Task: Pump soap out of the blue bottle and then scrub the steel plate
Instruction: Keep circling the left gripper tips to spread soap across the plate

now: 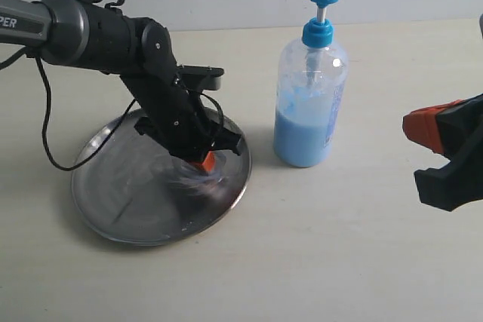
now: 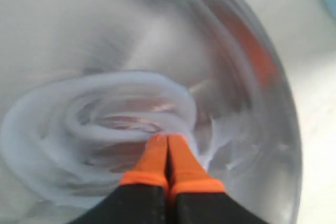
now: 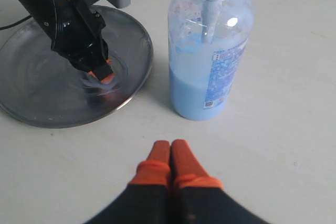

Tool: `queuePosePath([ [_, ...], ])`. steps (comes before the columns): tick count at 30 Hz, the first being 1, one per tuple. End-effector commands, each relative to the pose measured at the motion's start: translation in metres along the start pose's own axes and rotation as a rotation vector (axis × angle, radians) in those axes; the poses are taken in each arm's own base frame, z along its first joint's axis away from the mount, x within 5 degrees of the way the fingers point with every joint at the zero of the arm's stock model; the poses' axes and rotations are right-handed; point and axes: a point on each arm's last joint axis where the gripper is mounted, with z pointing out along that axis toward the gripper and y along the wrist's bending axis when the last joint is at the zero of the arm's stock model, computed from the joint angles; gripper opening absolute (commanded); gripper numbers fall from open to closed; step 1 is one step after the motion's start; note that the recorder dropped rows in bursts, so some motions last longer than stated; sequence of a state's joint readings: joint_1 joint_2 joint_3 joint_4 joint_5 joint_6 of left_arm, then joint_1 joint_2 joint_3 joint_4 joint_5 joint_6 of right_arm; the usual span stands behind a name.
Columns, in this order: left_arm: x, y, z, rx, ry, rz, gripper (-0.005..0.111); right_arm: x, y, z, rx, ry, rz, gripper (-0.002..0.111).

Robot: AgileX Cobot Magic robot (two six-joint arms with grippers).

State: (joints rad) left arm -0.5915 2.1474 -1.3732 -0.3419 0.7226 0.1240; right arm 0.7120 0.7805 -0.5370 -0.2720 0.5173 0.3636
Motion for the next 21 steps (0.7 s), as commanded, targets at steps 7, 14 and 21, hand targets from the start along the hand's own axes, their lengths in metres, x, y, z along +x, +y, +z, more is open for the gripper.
queuePosePath([
  [7, -0.008, -0.002, 0.007, -0.024, -0.112, 0.016, 0.000, 0.000, 0.000, -0.001, -0.005, -0.014, 0.002, 0.000],
  [14, -0.006, 0.027, 0.002, -0.082, -0.065, -0.028, 0.000, 0.000, 0.000, -0.001, -0.005, -0.014, 0.002, 0.000],
  [21, 0.003, 0.036, -0.001, -0.077, 0.049, -0.044, 0.000, 0.000, 0.000, -0.001, -0.005, -0.014, 0.002, 0.000],
])
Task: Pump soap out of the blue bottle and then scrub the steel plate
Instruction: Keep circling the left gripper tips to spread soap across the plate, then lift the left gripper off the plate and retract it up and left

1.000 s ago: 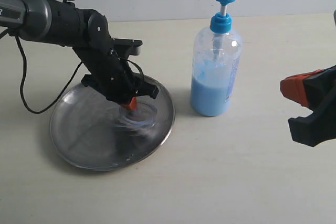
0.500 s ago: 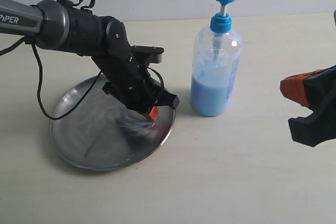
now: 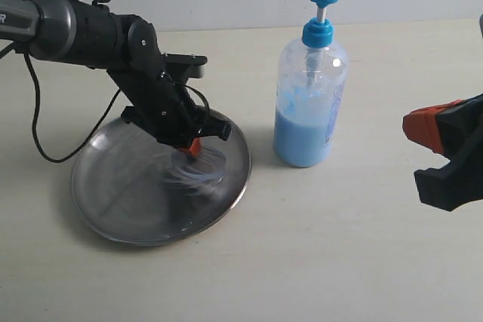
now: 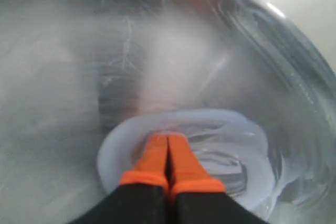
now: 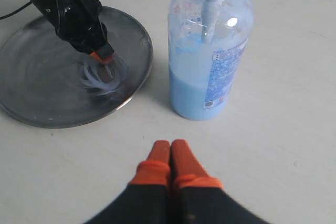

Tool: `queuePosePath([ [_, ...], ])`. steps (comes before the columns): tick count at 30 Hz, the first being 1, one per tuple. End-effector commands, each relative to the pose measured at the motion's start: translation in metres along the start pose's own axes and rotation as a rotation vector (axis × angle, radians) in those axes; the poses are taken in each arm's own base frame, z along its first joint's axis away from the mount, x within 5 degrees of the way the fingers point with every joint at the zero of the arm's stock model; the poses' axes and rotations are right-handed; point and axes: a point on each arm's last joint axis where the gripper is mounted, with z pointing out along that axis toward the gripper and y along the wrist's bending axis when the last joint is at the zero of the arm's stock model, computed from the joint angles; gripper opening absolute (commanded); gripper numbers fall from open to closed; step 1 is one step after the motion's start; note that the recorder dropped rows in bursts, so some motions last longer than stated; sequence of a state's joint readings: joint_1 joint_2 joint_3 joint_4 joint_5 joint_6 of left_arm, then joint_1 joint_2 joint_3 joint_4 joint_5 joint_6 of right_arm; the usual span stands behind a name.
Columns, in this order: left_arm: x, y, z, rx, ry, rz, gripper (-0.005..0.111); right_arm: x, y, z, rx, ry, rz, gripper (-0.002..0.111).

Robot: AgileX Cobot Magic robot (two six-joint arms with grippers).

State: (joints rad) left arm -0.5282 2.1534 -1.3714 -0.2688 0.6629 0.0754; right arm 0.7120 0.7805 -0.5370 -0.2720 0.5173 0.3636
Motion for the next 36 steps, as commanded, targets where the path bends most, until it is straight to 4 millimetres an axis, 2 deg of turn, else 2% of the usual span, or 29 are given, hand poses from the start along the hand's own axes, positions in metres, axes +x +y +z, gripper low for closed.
queuePosePath([
  [1, 0.012, 0.006, 0.002, -0.013, 0.123, 0.024, 0.000, 0.000, 0.000, -0.001, -0.005, -0.014, 0.002, 0.000],
  [8, 0.021, -0.016, 0.004, 0.043, 0.190, 0.115, 0.000, 0.000, 0.000, -0.001, -0.005, -0.014, 0.002, 0.000],
  [14, 0.020, -0.040, 0.006, 0.168, 0.144, 0.134, 0.000, 0.000, 0.000, -0.001, -0.005, -0.014, 0.002, 0.000],
  [22, 0.004, -0.031, 0.003, 0.117, -0.010, 0.066, 0.000, 0.000, 0.000, -0.001, -0.004, -0.015, -0.017, 0.000],
  [27, -0.004, -0.029, -0.021, 0.059, -0.099, 0.059, 0.000, -0.001, 0.000, -0.001, -0.007, -0.023, -0.021, 0.000],
  [31, -0.008, -0.031, -0.053, 0.025, -0.163, 0.081, 0.000, 0.000, 0.000, 0.000, -0.009, -0.029, -0.044, 0.000],
  [33, -0.007, -0.035, -0.085, 0.022, -0.233, 0.098, 0.000, -0.001, 0.000, 0.000, -0.009, -0.036, -0.055, 0.000],
  [36, -0.003, -0.038, -0.112, 0.030, -0.289, 0.107, 0.000, 0.000, -0.001, 0.000, 0.005, -0.038, -0.082, 0.000],
])
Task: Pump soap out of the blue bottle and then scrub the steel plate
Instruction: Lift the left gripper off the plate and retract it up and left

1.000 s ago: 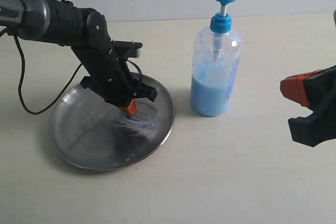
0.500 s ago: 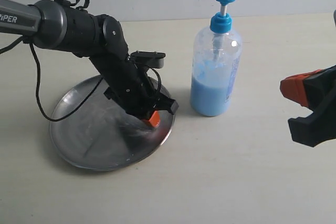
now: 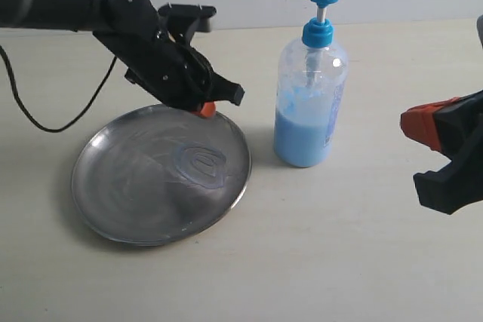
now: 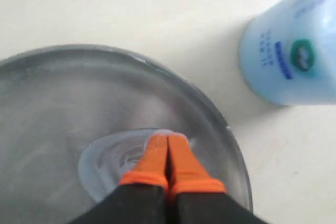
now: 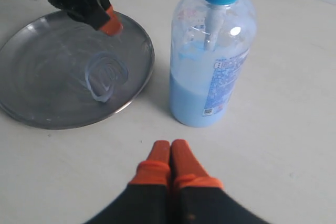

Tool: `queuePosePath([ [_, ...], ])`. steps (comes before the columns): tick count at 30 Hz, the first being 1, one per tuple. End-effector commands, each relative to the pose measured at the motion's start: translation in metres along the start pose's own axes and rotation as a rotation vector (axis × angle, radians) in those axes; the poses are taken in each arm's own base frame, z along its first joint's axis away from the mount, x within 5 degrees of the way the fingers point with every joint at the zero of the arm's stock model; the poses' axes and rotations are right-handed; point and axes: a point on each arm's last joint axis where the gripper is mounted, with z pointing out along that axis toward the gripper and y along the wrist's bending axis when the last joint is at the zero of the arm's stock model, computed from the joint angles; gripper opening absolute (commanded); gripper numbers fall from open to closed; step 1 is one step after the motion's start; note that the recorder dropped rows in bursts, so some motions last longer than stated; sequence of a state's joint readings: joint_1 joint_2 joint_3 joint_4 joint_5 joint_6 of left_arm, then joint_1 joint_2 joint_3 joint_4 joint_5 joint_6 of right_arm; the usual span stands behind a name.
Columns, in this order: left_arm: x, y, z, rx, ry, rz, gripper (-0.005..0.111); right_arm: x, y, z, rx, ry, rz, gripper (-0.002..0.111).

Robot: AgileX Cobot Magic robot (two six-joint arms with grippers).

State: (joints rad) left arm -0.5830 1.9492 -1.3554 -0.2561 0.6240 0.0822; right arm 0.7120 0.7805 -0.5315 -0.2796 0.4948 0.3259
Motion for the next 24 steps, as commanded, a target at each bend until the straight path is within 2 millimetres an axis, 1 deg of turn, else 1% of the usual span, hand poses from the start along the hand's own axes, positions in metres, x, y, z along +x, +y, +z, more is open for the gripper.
queuePosePath([
  [1, -0.003, -0.005, -0.045, -0.003, -0.094, 0.016, 0.000, 0.000, -0.002, 0.000, 0.014, -0.023, -0.049, 0.000],
  [2, -0.003, -0.006, -0.054, -0.001, -0.114, 0.019, 0.000, 0.002, -0.001, 0.001, 0.013, -0.026, -0.055, 0.000],
  [3, 0.000, -0.008, -0.069, 0.001, -0.138, 0.022, 0.000, 0.004, -0.001, 0.002, 0.013, -0.025, -0.062, 0.000],
  [4, 0.003, -0.009, -0.076, 0.003, -0.149, 0.023, 0.000, 0.004, -0.001, 0.002, 0.012, -0.027, -0.062, 0.000],
  [5, 0.009, -0.010, -0.088, 0.005, -0.165, 0.023, 0.000, 0.004, -0.002, 0.002, 0.016, -0.028, -0.069, 0.000],
  [6, 0.013, -0.010, -0.093, 0.006, -0.170, 0.022, 0.000, 0.004, -0.002, 0.002, 0.020, -0.026, -0.075, 0.000],
  [7, 0.022, -0.011, -0.104, 0.008, -0.181, 0.014, 0.000, 0.004, -0.002, 0.002, 0.024, -0.025, -0.081, 0.000],
  [8, 0.027, -0.010, -0.106, 0.007, -0.179, 0.014, 0.000, 0.005, -0.003, 0.002, 0.025, -0.024, -0.083, 0.000],
  [9, 0.036, -0.011, -0.117, 0.009, -0.192, 0.016, 0.000, 0.005, -0.003, 0.003, 0.024, -0.030, -0.088, 0.000],
  [13, 0.067, -0.011, -0.146, 0.014, -0.235, 0.022, 0.000, 0.005, -0.003, 0.001, 0.026, -0.037, -0.090, 0.000],
  [16, 0.087, -0.013, -0.173, 0.023, -0.301, 0.031, 0.000, 0.005, -0.003, -0.001, 0.025, -0.046, -0.089, 0.000],
  [24, 0.121, -0.016, -0.221, 0.035, -0.458, 0.075, 0.000, 0.004, -0.005, -0.012, 0.029, -0.098, -0.089, 0.000],
])
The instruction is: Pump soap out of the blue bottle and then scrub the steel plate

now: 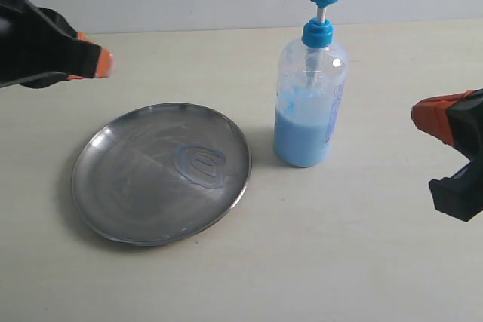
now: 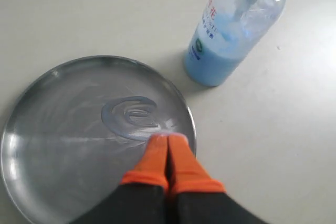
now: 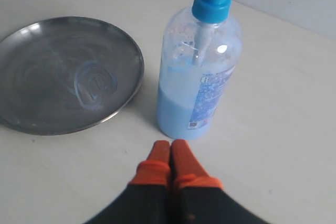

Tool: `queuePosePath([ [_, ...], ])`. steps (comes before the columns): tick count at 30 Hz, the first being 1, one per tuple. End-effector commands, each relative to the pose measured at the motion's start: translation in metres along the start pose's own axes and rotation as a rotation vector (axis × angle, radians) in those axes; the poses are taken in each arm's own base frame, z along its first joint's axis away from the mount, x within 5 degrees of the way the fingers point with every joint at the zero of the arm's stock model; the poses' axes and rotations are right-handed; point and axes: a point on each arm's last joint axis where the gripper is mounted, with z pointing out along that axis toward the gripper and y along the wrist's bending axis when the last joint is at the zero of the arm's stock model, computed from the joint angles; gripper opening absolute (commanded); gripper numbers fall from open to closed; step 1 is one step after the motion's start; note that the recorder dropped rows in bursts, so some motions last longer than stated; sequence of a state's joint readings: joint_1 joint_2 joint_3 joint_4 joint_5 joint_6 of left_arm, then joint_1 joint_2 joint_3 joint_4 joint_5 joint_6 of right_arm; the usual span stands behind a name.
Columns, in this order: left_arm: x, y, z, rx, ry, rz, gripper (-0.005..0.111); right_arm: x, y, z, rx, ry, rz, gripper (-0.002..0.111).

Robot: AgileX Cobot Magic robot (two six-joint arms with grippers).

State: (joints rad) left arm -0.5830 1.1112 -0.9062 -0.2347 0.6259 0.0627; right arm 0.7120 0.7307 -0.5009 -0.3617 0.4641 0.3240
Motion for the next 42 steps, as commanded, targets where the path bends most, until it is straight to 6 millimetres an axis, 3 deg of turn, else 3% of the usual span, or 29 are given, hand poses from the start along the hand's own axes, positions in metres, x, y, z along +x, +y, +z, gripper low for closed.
queuePosePath([
  [1, 0.010, -0.002, -0.030, 0.002, -0.094, 0.027, 0.000, -0.001, -0.002, -0.007, 0.004, -0.045, -0.016, 0.000],
  [11, 0.039, -0.003, -0.084, -0.009, -0.305, 0.085, 0.000, -0.001, -0.006, -0.026, 0.015, -0.125, -0.009, 0.000],
  [20, 0.054, -0.007, -0.125, 0.004, -0.464, 0.135, 0.000, 0.008, -0.005, -0.036, 0.003, -0.215, -0.023, 0.000],
  [27, 0.059, -0.008, -0.136, 0.009, -0.502, 0.140, 0.000, 0.009, -0.007, -0.041, 0.008, -0.241, -0.022, 0.000],
  [42, 0.059, -0.008, -0.136, 0.009, -0.499, 0.140, 0.000, 0.008, -0.006, -0.041, 0.004, -0.243, -0.007, 0.000],
])
